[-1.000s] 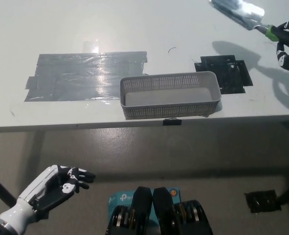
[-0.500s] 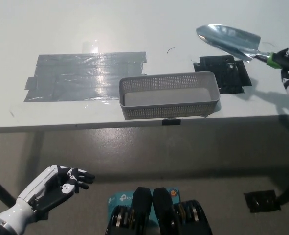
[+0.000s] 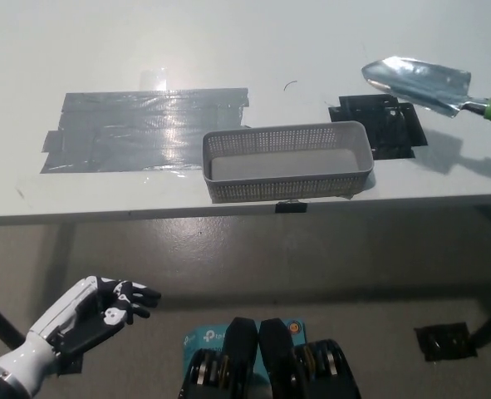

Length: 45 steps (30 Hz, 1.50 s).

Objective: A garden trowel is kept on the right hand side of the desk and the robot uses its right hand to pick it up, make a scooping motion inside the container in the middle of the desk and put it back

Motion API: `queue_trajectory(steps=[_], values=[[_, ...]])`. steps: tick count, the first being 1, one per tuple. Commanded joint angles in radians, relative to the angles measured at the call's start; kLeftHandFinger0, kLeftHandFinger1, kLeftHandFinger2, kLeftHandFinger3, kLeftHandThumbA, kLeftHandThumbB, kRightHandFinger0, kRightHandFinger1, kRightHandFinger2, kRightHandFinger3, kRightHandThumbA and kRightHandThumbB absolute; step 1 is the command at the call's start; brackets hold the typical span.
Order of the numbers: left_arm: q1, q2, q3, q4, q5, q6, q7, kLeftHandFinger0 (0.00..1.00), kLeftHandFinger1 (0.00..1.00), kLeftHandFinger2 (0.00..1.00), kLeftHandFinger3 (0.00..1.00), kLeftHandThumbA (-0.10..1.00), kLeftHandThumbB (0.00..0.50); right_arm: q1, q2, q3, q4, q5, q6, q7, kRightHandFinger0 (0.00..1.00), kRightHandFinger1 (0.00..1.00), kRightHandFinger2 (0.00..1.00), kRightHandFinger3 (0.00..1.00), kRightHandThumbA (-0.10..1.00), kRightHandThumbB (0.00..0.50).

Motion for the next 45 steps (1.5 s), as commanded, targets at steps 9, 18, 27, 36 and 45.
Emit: queue_trajectory(steps=[9,18,27,36,45], values=[[-0.028,0.028,0.008,-0.001,-0.016,-0.021,-0.015,0.64,0.64,0.61,0.49,0.97,0.047,-0.047,-0.05,0.023,-0.052,-0.1,-0.222,-0.058,0.0,0.14,0.49,0.32,-0.1,0.12],[-0.043,0.028,0.013,0.003,-0.024,-0.013,-0.017,0.62,0.63,0.6,0.51,0.97,0.065,-0.061,-0.071,0.016,-0.018,-0.19,-0.258,-0.077,0.0,0.08,0.41,0.43,-0.1,0.164],[-0.047,0.038,0.002,-0.002,-0.013,-0.023,-0.026,0.64,0.64,0.62,0.53,1.0,0.019,-0.149,-0.08,0.023,0.03,-0.245,-0.181,0.033,0.0,0.01,0.26,0.18,-0.1,0.097],[-0.06,0.042,0.003,-0.014,-0.023,0.004,-0.026,0.66,0.65,0.63,0.54,0.96,0.06,-0.234,-0.051,0.084,0.029,-0.313,-0.231,0.045,0.0,0.14,0.55,0.02,-0.1,0.166],[-0.078,0.05,0.001,-0.022,-0.023,0.013,-0.029,0.65,0.64,0.62,0.55,1.0,0.055,-0.221,-0.05,0.138,-0.085,-0.387,-0.315,0.008,0.0,0.05,0.44,0.31,-0.1,0.23]])
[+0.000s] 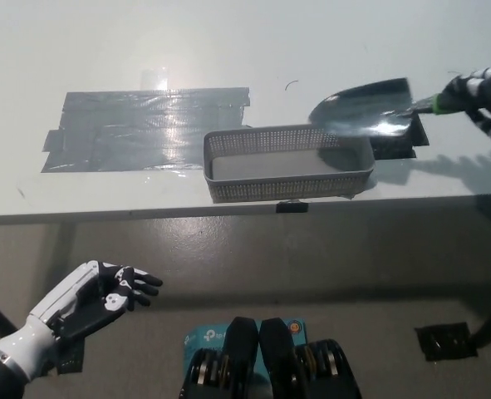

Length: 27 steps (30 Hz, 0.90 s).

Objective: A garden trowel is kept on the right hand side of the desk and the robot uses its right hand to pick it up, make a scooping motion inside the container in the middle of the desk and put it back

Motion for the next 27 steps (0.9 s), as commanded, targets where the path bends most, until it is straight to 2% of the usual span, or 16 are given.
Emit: queue_trajectory(steps=[1,2,3,4,6,8,9,11,12,15,16,18,20,22,23,27], values=[[-0.032,0.034,0.005,-0.022,-0.026,0.003,-0.017,0.65,0.64,0.63,0.54,1.0,0.049,-0.049,-0.03,-0.002,-0.058,-0.064,-0.052,-0.029,0.0,0.09,0.48,0.35,-0.1,0.28],[-0.031,0.032,0.007,-0.023,-0.029,0.001,-0.015,0.65,0.64,0.63,0.55,1.0,0.03,-0.046,-0.036,-0.002,-0.052,-0.074,-0.069,-0.053,0.0,0.12,0.49,0.36,-0.1,0.336],[-0.03,0.032,0.007,-0.029,-0.029,0.009,-0.014,0.65,0.65,0.64,0.55,1.0,0.016,-0.046,-0.04,-0.002,-0.037,-0.079,-0.083,-0.069,0.0,0.13,0.51,0.36,-0.1,0.346],[-0.031,0.032,0.007,-0.031,-0.029,0.01,-0.014,0.66,0.66,0.64,0.56,1.0,0.011,-0.044,-0.041,-0.004,-0.03,-0.081,-0.087,-0.077,0.0,0.11,0.48,0.36,-0.1,0.288],[-0.028,0.032,0.005,-0.039,-0.027,0.011,-0.012,0.69,0.68,0.66,0.58,1.0,0.0,-0.045,-0.045,-0.008,-0.013,-0.096,-0.075,-0.06,0.0,0.05,0.43,0.27,-0.1,0.192],[-0.033,0.036,0.001,-0.039,-0.022,0.008,-0.016,0.7,0.69,0.67,0.6,1.0,0.015,-0.051,-0.052,-0.01,0.01,-0.121,-0.063,-0.058,0.0,0.1,0.52,0.22,-0.1,0.144],[-0.04,0.035,-0.001,-0.039,-0.024,0.009,-0.018,0.7,0.69,0.68,0.61,1.0,0.014,-0.057,-0.056,-0.016,0.039,-0.123,-0.057,-0.068,0.0,0.12,0.51,0.21,-0.1,0.197],[-0.041,0.036,-0.002,-0.042,-0.025,0.015,-0.017,0.71,0.69,0.69,0.61,1.0,0.013,-0.056,-0.056,-0.019,0.054,-0.134,-0.058,-0.087,0.0,0.13,0.5,0.21,-0.1,0.214],[-0.041,0.035,-0.002,-0.051,-0.024,0.031,-0.012,0.7,0.68,0.68,0.6,1.0,0.017,-0.063,-0.048,-0.03,0.067,-0.135,0.004,-0.021,0.0,0.25,0.66,0.34,-0.1,0.127],[-0.042,0.035,-0.004,-0.049,-0.023,0.026,-0.015,0.7,0.68,0.68,0.6,1.0,0.008,-0.082,-0.047,-0.023,0.108,-0.173,0.015,-0.03,0.0,0.32,0.73,0.51,-0.1,0.157],[-0.041,0.035,-0.003,-0.052,-0.024,0.032,-0.013,0.7,0.68,0.68,0.61,1.0,0.005,-0.087,-0.045,-0.024,0.108,-0.166,0.023,-0.002,0.0,0.3,0.7,0.51,-0.1,0.134],[-0.044,0.034,-0.003,-0.058,-0.029,0.043,-0.013,0.72,0.7,0.69,0.62,1.0,0.008,-0.094,-0.042,-0.023,0.127,-0.166,0.03,0.009,0.0,0.25,0.63,0.41,-0.1,0.137],[-0.042,0.035,-0.003,-0.06,-0.028,0.042,-0.014,0.75,0.73,0.72,0.65,1.0,0.005,-0.107,-0.033,-0.012,0.125,-0.185,0.043,0.036,0.0,0.15,0.51,0.3,-0.1,0.075],[-0.049,0.031,-0.001,-0.057,-0.032,0.043,-0.013,0.76,0.72,0.7,0.64,1.0,0.0,-0.11,-0.025,-0.015,0.116,-0.179,0.051,0.056,0.0,0.13,0.49,0.2,-0.1,0.041],[-0.048,0.032,-0.002,-0.06,-0.032,0.044,-0.014,0.76,0.72,0.71,0.64,1.0,0.0,-0.108,-0.019,-0.019,0.108,-0.163,0.043,0.051,0.0,0.13,0.52,0.21,-0.1,0.014],[-0.052,0.036,-0.003,-0.076,-0.031,0.053,-0.013,0.78,0.75,0.73,0.68,1.0,0.0,-0.11,-0.021,0.0,0.071,-0.184,-0.003,0.022,0.0,0.12,0.52,0.27,-0.1,0.0]])
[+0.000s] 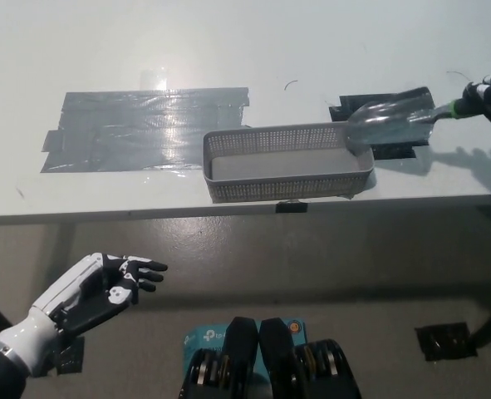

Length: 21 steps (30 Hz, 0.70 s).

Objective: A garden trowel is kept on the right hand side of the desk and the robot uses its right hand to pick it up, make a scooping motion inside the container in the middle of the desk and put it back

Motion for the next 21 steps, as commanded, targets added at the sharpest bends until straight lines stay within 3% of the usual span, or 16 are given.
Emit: queue_trajectory(steps=[1,3,4,6,8,9,10,12,13,14,15,17,18,19,20,21], values=[[-0.03,0.033,0.003,-0.037,-0.025,0.014,-0.014,0.79,0.75,0.73,0.68,1.0,0.0,-0.07,-0.02,-0.004,-0.052,-0.023,-0.006,-0.006,0.0,0.12,0.52,0.24,-0.1,0.0],[-0.033,0.03,0.003,-0.046,-0.026,0.03,-0.006,0.8,0.76,0.74,0.68,1.0,0.003,-0.078,-0.022,0.018,-0.063,-0.049,-0.039,-0.032,0.0,0.07,0.46,0.18,-0.1,0.0],[-0.034,0.031,0.003,-0.043,-0.025,0.026,-0.007,0.8,0.76,0.74,0.68,1.0,0.009,-0.078,-0.021,0.017,-0.068,-0.042,-0.046,-0.035,0.0,0.05,0.47,0.19,-0.1,0.048],[-0.041,0.031,0.002,-0.044,-0.023,0.025,-0.007,0.83,0.78,0.75,0.69,1.0,0.005,-0.081,-0.024,0.027,-0.095,-0.04,-0.079,-0.048,0.0,0.02,0.31,0.11,-0.1,0.121],[-0.047,0.033,0.002,-0.046,-0.024,0.03,-0.008,0.85,0.79,0.75,0.7,1.0,0.0,-0.082,-0.029,0.036,-0.106,-0.053,-0.113,-0.089,0.0,0.0,0.06,0.0,-0.1,0.16],[-0.05,0.032,0.002,-0.045,-0.026,0.028,-0.009,0.85,0.79,0.75,0.71,1.0,0.0,-0.079,-0.03,0.035,-0.121,-0.047,-0.116,-0.078,0.0,0.0,0.0,0.06,-0.1,0.128],[-0.053,0.031,0.002,-0.044,-0.027,0.026,-0.01,0.84,0.78,0.75,0.7,1.0,0.0,-0.079,-0.034,0.039,-0.136,-0.053,-0.123,-0.07,0.0,0.0,0.04,0.11,-0.1,0.116],[-0.055,0.029,0.001,-0.043,-0.025,0.023,-0.009,0.83,0.77,0.74,0.69,1.0,0.0,-0.077,-0.042,0.054,-0.133,-0.068,-0.144,-0.102,0.0,0.0,0.0,0.03,-0.1,0.137],[-0.055,0.031,0.0,-0.043,-0.023,0.018,-0.011,0.83,0.78,0.75,0.7,1.0,0.0,-0.075,-0.051,0.063,-0.146,-0.071,-0.145,-0.089,0.0,0.0,0.09,0.25,-0.1,0.149],[-0.054,0.032,-0.002,-0.049,-0.021,0.022,-0.01,0.83,0.78,0.75,0.71,1.0,0.0,-0.07,-0.056,0.063,-0.156,-0.065,-0.145,-0.082,0.0,0.0,0.02,0.49,-0.1,0.158],[-0.056,0.032,-0.004,-0.051,-0.02,0.025,-0.011,0.84,0.78,0.75,0.71,1.0,0.0,-0.064,-0.061,0.06,-0.161,-0.062,-0.145,-0.084,0.0,0.0,0.0,0.53,-0.1,0.142],[-0.054,0.032,-0.006,-0.051,-0.021,0.02,-0.013,0.84,0.78,0.76,0.71,1.0,0.0,-0.053,-0.06,0.056,-0.165,-0.091,-0.141,-0.051,0.0,0.0,0.01,0.38,-0.1,0.105],[-0.052,0.032,-0.007,-0.054,-0.02,0.025,-0.012,0.84,0.78,0.76,0.71,1.0,0.005,-0.05,-0.057,0.06,-0.155,-0.104,-0.133,-0.044,0.0,0.0,0.0,0.07,-0.1,0.065],[-0.052,0.032,-0.01,-0.058,-0.017,0.03,-0.011,0.84,0.78,0.76,0.7,1.0,0.001,-0.044,-0.056,0.06,-0.146,-0.115,-0.122,-0.039,0.0,0.0,0.0,0.02,-0.1,0.065],[-0.052,0.031,-0.01,-0.057,-0.019,0.029,-0.011,0.84,0.77,0.75,0.7,1.0,0.0,-0.049,-0.055,0.068,-0.145,-0.129,-0.117,-0.015,0.0,0.0,0.1,0.07,-0.1,0.032],[-0.054,0.03,-0.012,-0.053,-0.02,0.022,-0.014,0.84,0.77,0.75,0.69,1.0,0.0,-0.05,-0.05,0.067,-0.142,-0.129,-0.105,0.009,0.0,0.0,0.21,0.01,-0.1,0.001]])
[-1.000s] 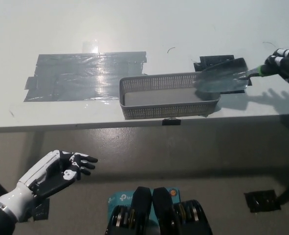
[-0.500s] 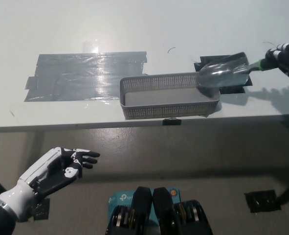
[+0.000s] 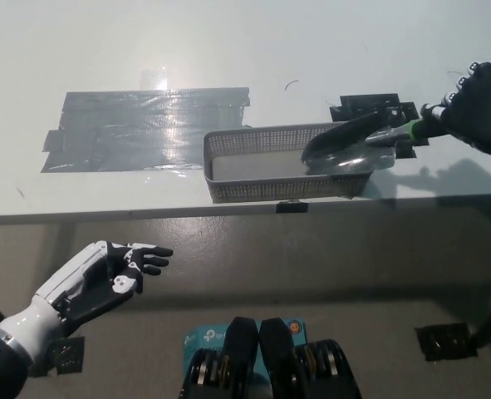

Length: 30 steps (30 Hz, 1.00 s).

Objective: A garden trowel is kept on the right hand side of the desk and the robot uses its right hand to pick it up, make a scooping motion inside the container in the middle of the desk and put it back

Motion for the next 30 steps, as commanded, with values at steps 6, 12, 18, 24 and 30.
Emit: queue_trajectory(steps=[6,12,18,24,30], values=[[-0.02,0.028,0.001,-0.024,-0.026,0.001,-0.016,0.83,0.78,0.75,0.72,1.0,0.01,-0.077,0.03,0.002,-0.027,-0.068,0.056,0.172,0.0,0.0,0.35,0.33,-0.1,0.023],[-0.031,0.026,-0.015,-0.03,-0.016,0.011,-0.016,0.85,0.79,0.76,0.73,1.0,0.009,-0.079,0.066,0.0,-0.027,-0.122,0.084,0.168,0.0,0.0,0.36,0.16,-0.1,0.023],[-0.038,0.024,-0.019,-0.023,-0.026,-0.005,-0.025,0.82,0.77,0.73,0.72,1.0,0.0,-0.101,0.135,0.002,-0.012,-0.152,0.124,0.228,0.0,0.03,0.46,0.22,-0.1,0.014],[-0.049,0.017,-0.027,-0.02,-0.028,-0.006,-0.024,0.8,0.75,0.73,0.72,1.0,0.0,-0.112,0.156,0.016,0.017,-0.158,0.096,0.174,0.0,0.0,0.4,0.14,-0.07,0.0],[-0.064,0.02,-0.044,-0.018,-0.019,0.006,-0.031,0.83,0.78,0.75,0.73,1.0,0.002,-0.12,0.2,0.025,0.044,-0.123,0.088,0.149,0.0,0.0,0.39,0.17,-0.1,0.051]])
